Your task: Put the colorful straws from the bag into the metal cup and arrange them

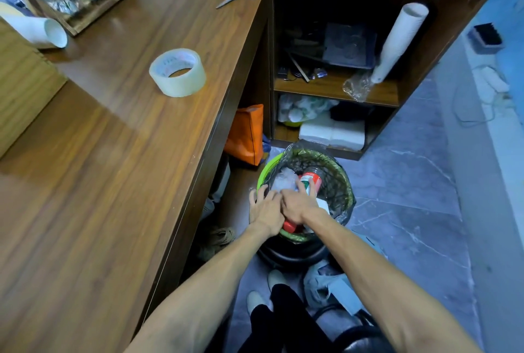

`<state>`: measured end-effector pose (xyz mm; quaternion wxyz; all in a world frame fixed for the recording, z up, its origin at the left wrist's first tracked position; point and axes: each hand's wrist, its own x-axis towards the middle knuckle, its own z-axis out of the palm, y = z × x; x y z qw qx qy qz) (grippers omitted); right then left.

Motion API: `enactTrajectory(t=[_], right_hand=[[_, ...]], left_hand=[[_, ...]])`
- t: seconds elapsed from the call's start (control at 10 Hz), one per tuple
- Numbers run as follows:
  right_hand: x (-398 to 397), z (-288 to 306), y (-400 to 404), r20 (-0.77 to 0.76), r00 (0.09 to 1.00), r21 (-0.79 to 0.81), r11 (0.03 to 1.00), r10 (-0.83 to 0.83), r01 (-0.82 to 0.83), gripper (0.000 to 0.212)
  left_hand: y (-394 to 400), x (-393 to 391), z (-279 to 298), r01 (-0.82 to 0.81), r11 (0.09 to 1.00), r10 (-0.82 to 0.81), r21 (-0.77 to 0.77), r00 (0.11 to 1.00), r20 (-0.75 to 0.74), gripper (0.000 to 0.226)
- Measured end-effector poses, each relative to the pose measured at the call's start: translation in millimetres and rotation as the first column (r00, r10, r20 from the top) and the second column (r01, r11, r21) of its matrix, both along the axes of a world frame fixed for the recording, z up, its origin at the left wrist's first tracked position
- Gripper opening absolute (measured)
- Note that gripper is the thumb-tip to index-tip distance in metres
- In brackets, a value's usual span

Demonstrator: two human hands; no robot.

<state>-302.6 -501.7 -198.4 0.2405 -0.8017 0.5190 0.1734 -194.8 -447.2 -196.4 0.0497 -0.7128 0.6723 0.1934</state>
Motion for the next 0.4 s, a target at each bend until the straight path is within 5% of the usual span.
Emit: enactTrajectory(t=[0.2,0.3,0.4], right_hand=[[-5.1,-0.1,5.2,0.025,0.999,-0.142,0.990,0.020,-0.016,0.041],[-8.2,5.8,5.7,0.152,0.986,-0.109,0.991,-0.066,0.083,0.034],[-13.5,20.6,-1.0,0.424,0.879,-0.178,0.931,-0.220,0.319,0.030]], left_hand=[[-13.0,-3.3,8.1,0.057,0.955,-0.103,0.290,0.983,0.149,0.041],[-9.9,-0.4,20.7,0.017,0.993,-0.030,0.121,0.994,0.104,0.036],[-15.3,-1.6,38.3,-0.072,0.992,0.072,-0.104,0.997,-0.007,0.034]])
